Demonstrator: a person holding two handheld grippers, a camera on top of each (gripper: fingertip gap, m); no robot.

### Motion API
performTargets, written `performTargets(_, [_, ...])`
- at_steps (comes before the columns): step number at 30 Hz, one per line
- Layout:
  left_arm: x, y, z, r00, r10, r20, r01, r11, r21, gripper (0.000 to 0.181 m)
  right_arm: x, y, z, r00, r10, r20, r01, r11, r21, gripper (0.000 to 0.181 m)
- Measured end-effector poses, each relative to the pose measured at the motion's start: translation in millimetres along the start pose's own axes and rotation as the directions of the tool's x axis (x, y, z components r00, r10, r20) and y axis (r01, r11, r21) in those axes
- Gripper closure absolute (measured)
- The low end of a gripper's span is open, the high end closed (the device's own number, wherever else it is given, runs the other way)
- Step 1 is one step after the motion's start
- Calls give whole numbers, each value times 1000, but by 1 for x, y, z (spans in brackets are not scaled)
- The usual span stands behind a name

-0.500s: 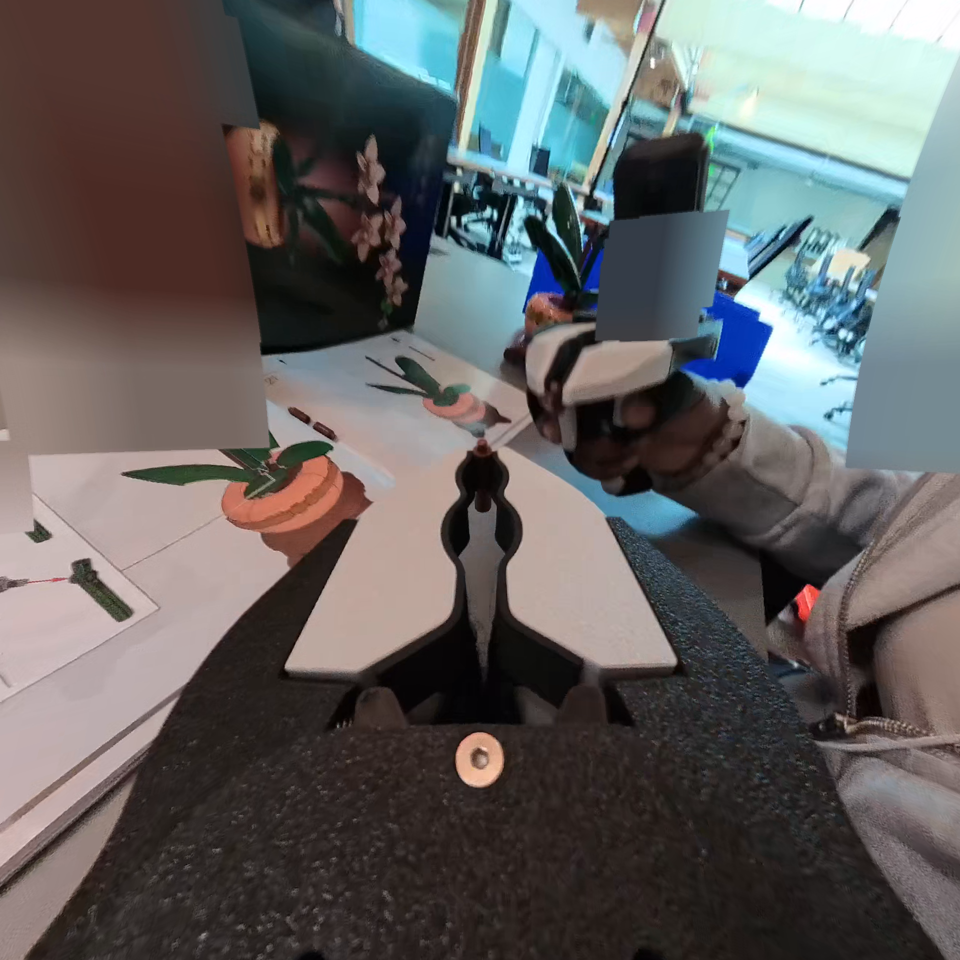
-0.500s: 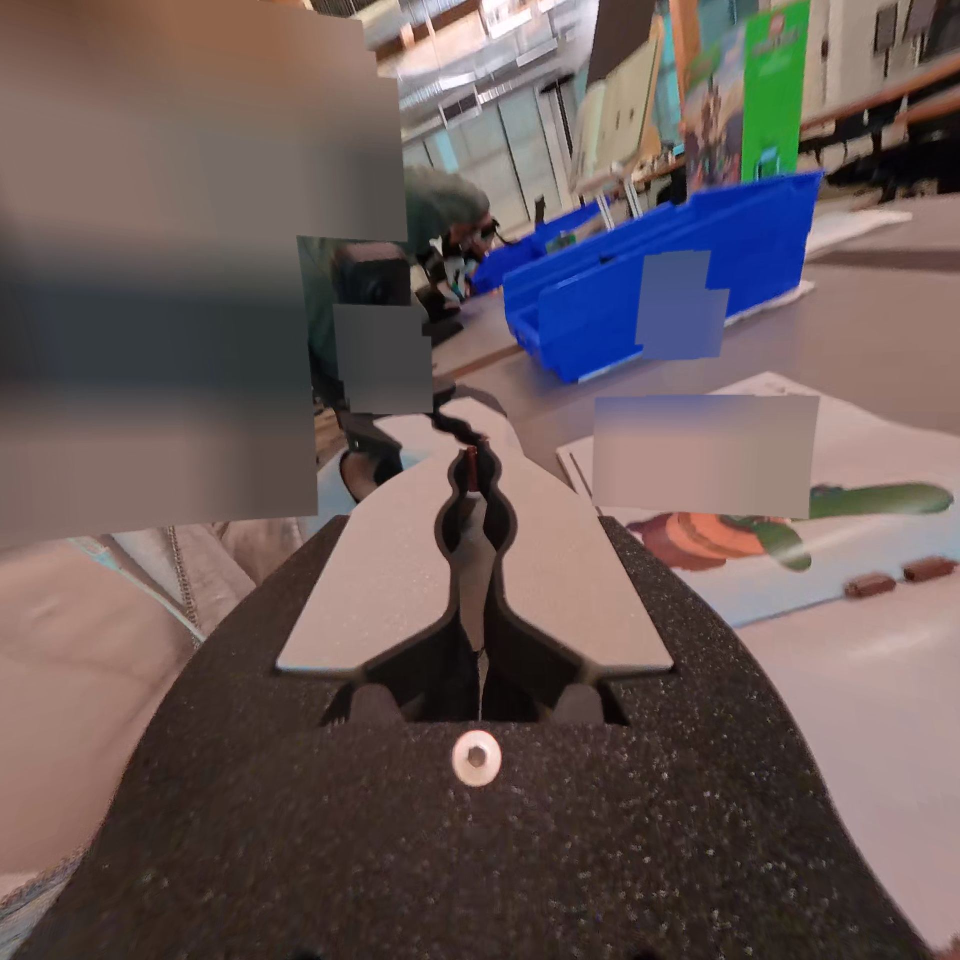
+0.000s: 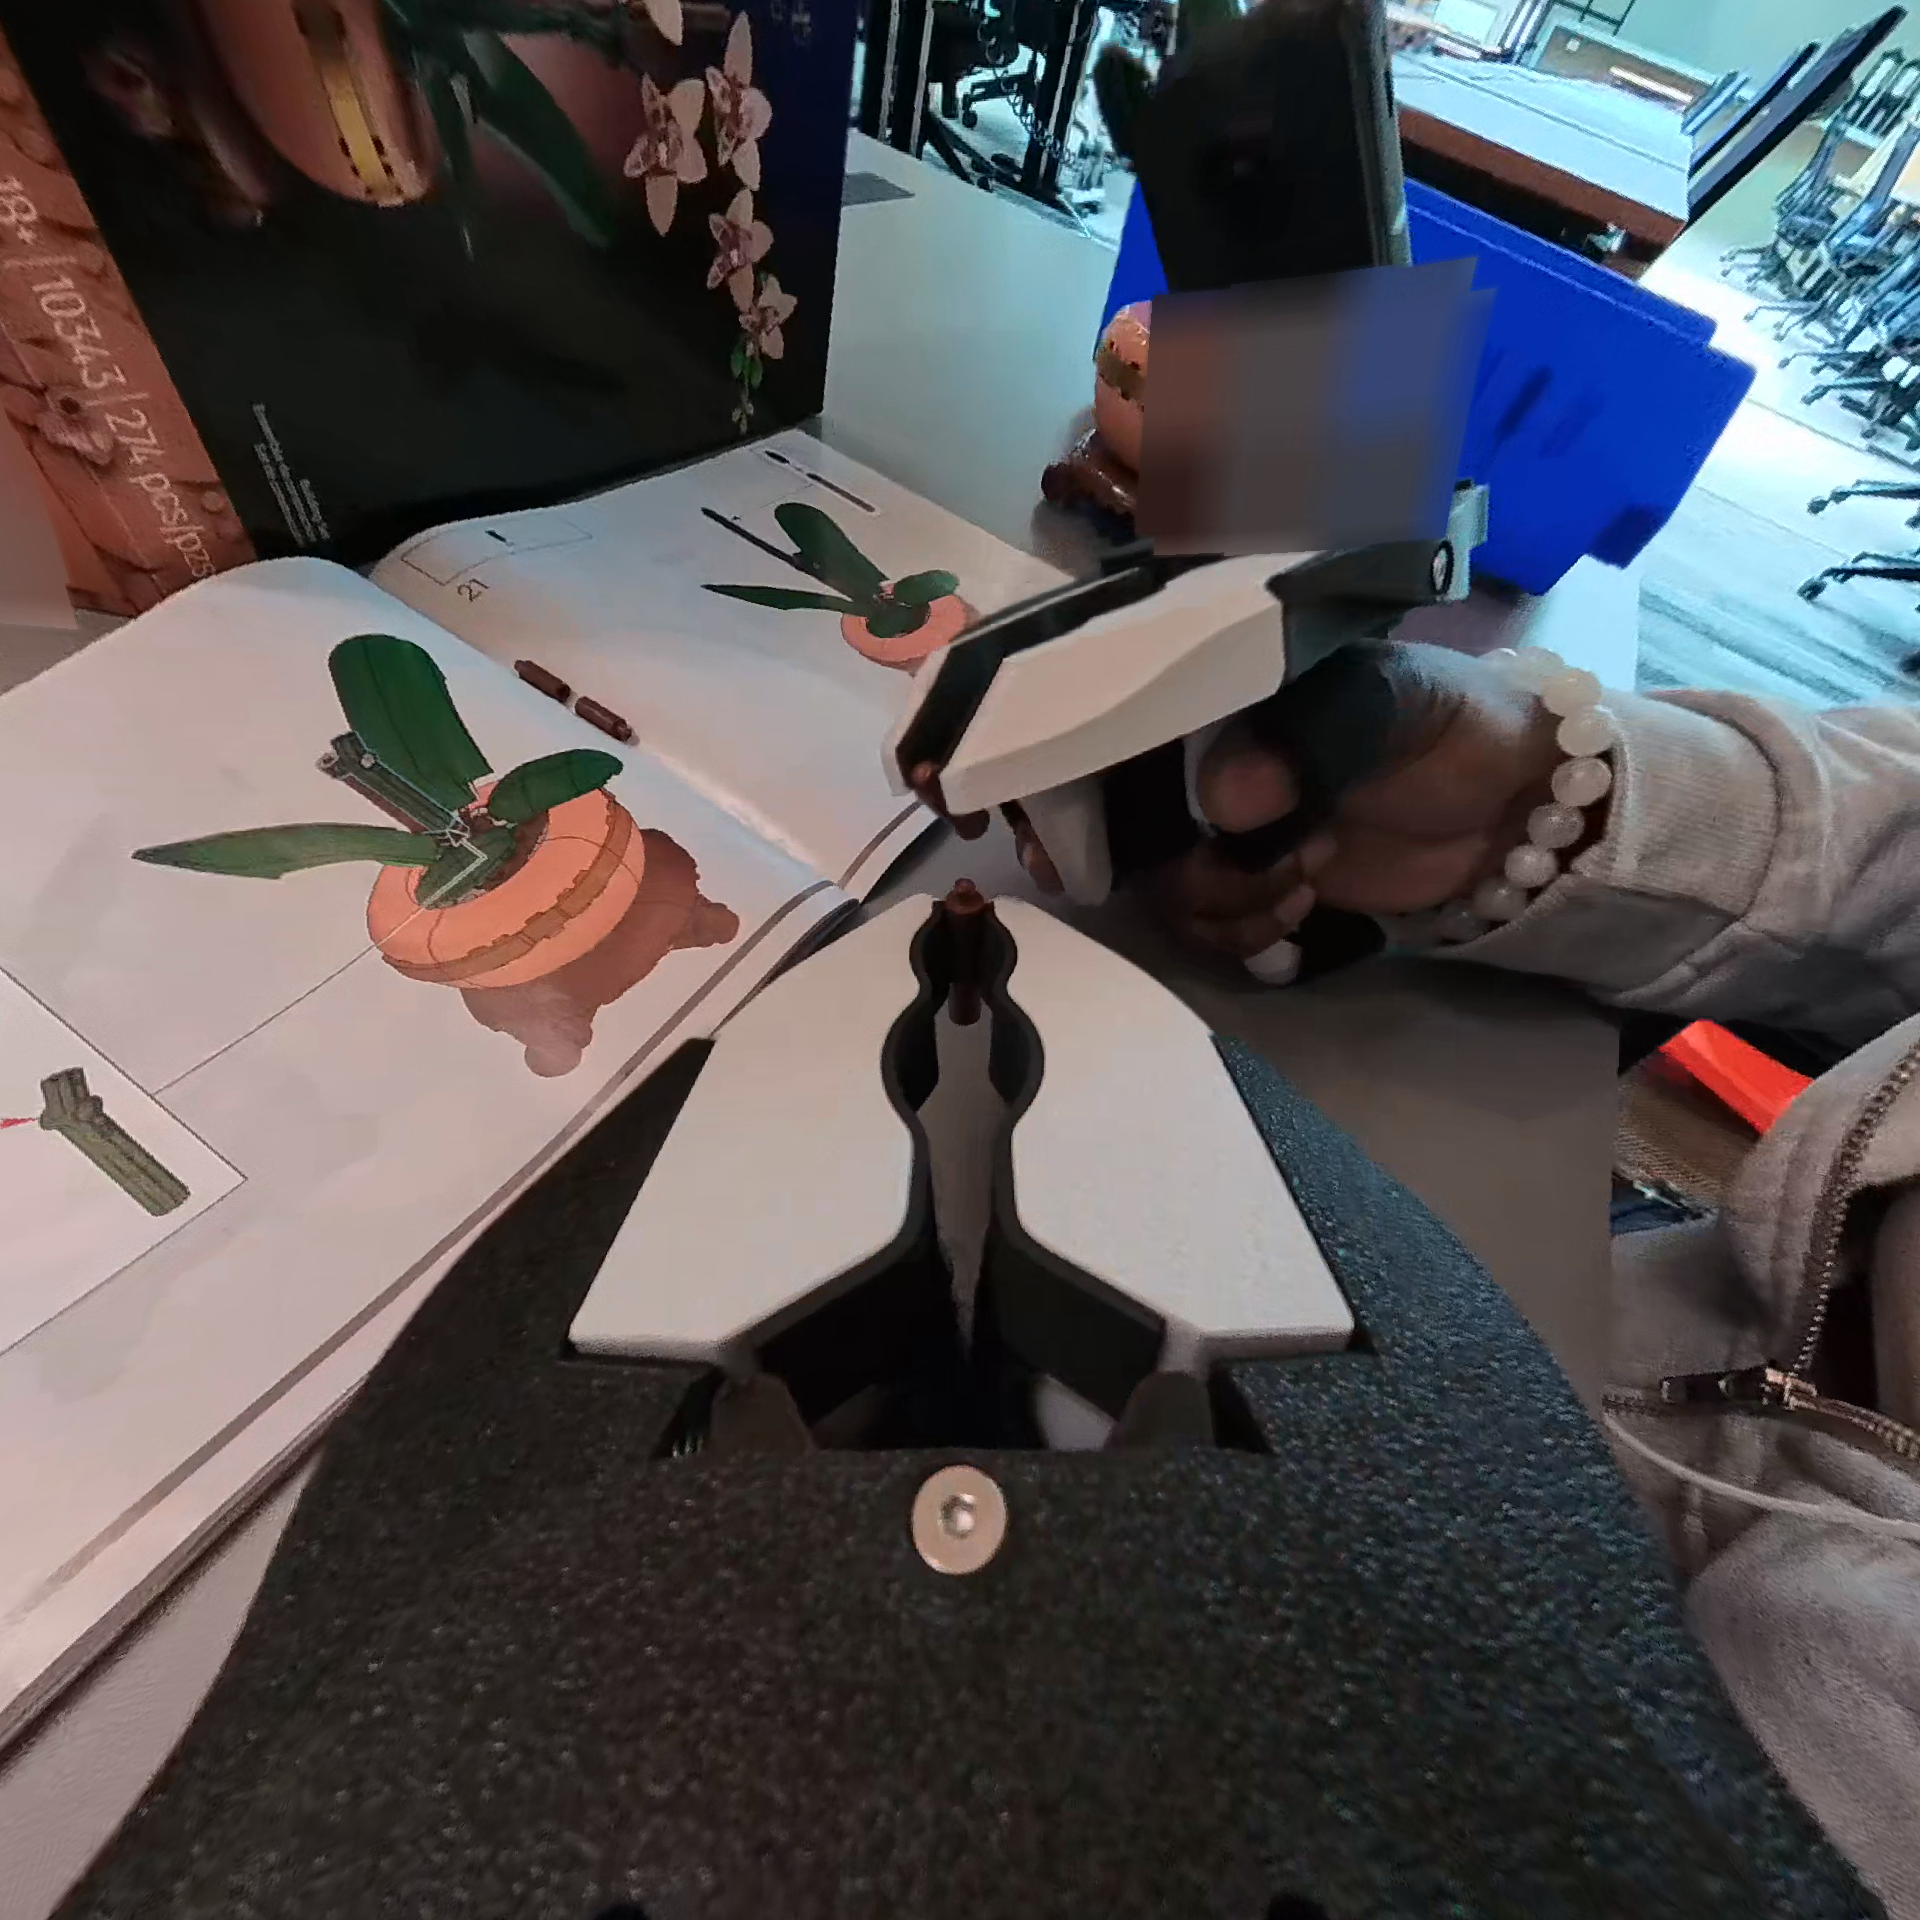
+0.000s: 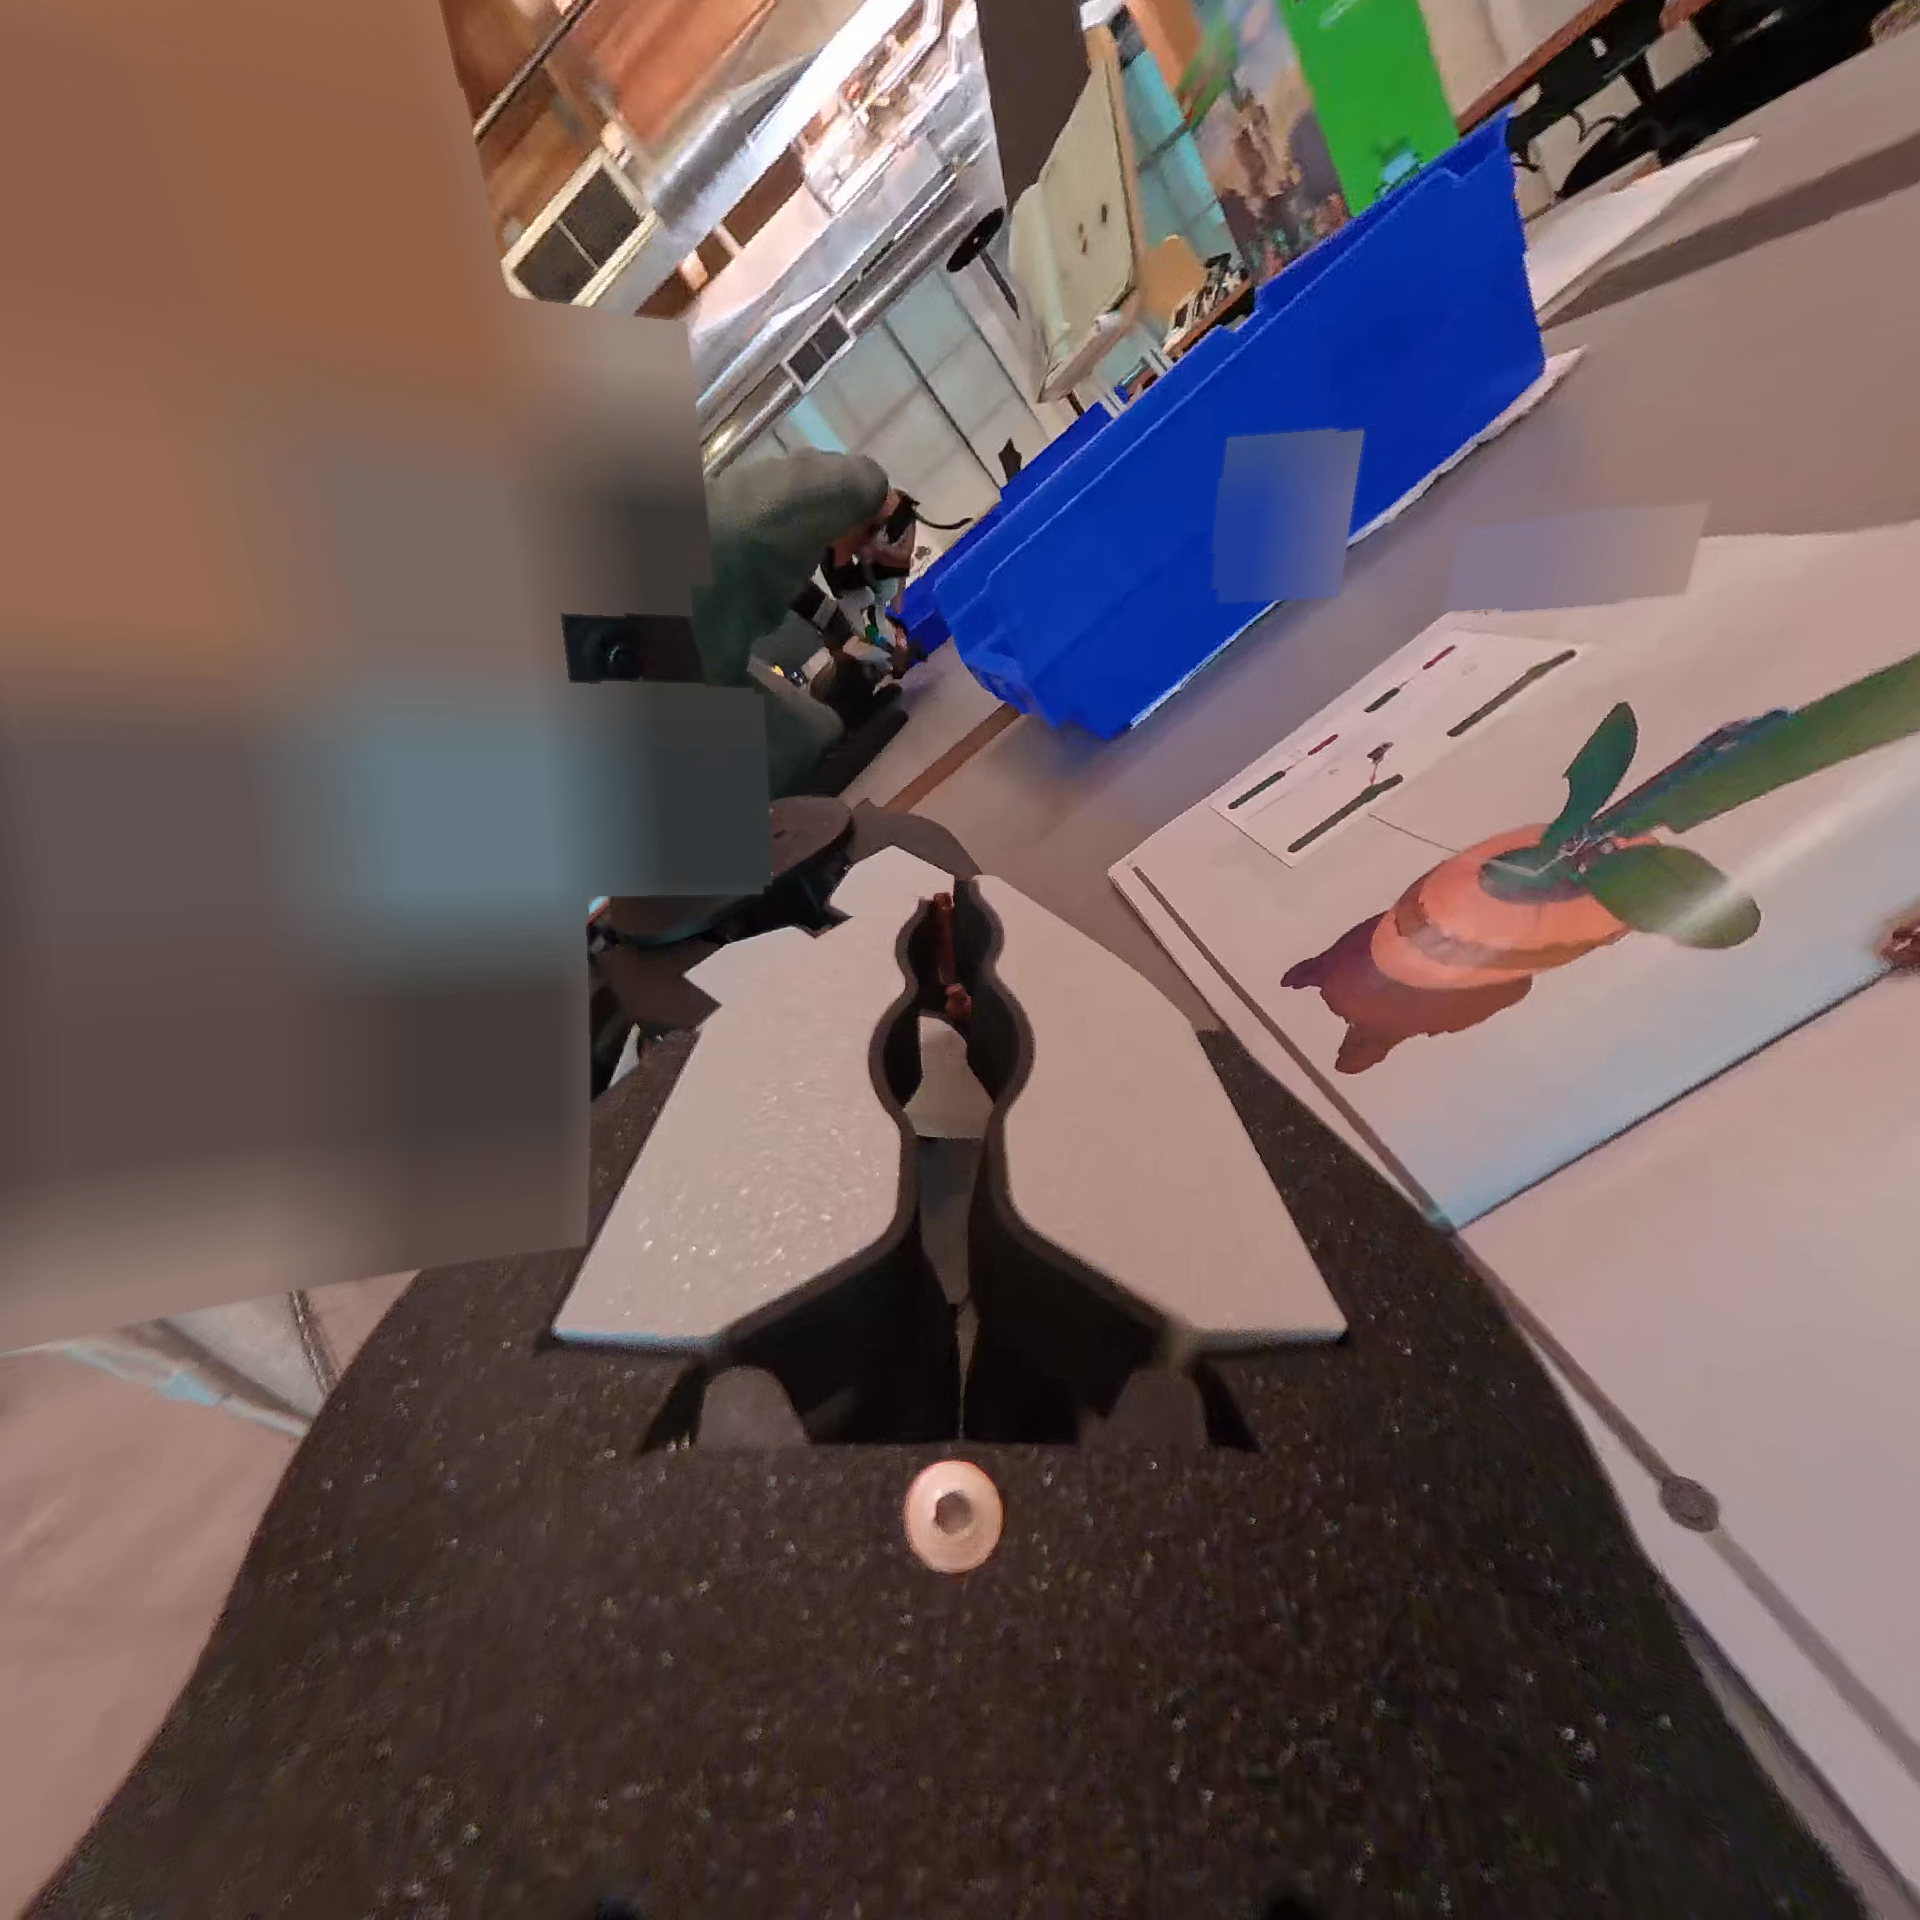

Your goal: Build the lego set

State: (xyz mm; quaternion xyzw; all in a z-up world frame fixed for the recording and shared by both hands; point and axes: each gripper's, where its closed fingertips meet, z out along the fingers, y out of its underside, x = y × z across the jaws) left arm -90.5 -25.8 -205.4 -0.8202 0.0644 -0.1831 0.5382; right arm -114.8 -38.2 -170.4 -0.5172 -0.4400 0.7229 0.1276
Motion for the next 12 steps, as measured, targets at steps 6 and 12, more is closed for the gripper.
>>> performTargets(6, [0,-3,-2,992,-110,-69,112,993,26,177,1,0,10,999,28,-15,-28,999,32,179])
performTargets(12, [1,-11,-9,965,-210,-155,226,969,99,177,-2,-3,15,1000,29,-4,-28,997,73,175])
